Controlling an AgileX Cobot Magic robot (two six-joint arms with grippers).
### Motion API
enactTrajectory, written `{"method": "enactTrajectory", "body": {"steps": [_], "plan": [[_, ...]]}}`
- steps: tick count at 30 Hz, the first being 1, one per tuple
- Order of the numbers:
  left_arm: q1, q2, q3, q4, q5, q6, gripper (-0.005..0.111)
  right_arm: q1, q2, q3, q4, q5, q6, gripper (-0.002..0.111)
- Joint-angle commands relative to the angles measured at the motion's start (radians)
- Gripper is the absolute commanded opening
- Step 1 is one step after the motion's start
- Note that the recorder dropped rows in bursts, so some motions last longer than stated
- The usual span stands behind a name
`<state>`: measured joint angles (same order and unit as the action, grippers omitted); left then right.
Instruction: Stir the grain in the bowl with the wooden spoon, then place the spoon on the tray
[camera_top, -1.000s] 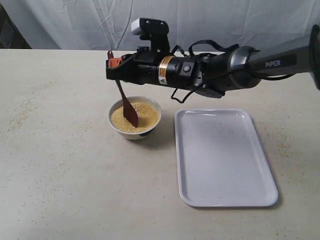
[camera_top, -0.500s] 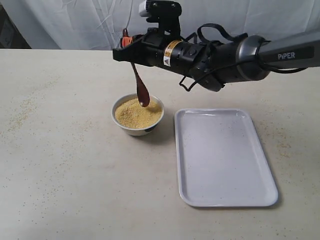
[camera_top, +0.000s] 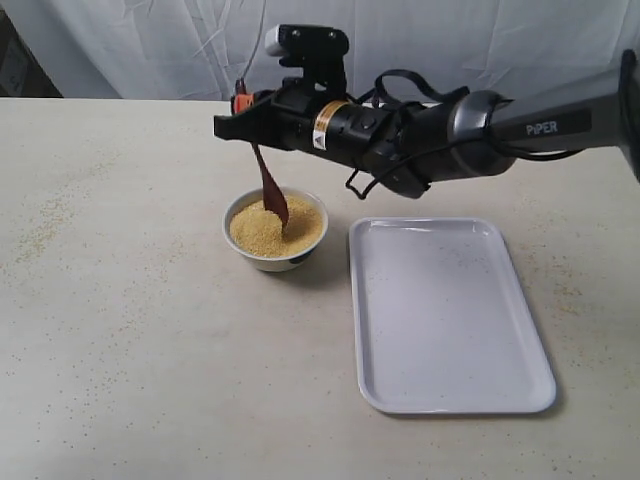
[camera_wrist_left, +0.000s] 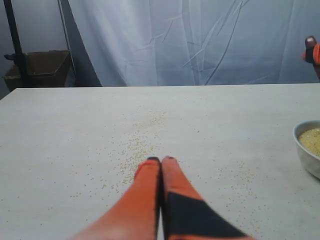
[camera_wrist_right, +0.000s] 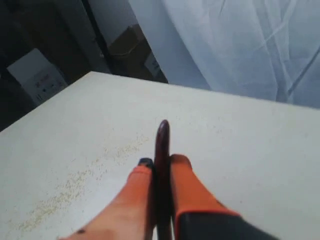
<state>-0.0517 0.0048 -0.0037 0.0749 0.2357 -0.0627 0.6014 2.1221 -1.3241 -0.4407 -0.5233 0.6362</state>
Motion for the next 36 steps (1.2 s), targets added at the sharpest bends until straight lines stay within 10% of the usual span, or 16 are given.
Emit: {"method": "enactTrajectory", "body": {"steps": [1, 19, 36], "plan": [[0.001, -0.005, 0.004, -0.003, -0.005, -0.003, 0.000, -0.031, -0.015, -0.032, 0.005, 0.088, -0.044, -0.001], [0.001, -0.005, 0.004, -0.003, -0.005, -0.003, 0.000, 0.003, -0.015, -0.038, -0.024, 0.026, -0.045, -0.001], [0.001, -0.005, 0.004, -0.003, -0.005, -0.003, 0.000, -0.008, -0.300, -0.038, -0.031, 0.457, -0.091, -0.001]]}}
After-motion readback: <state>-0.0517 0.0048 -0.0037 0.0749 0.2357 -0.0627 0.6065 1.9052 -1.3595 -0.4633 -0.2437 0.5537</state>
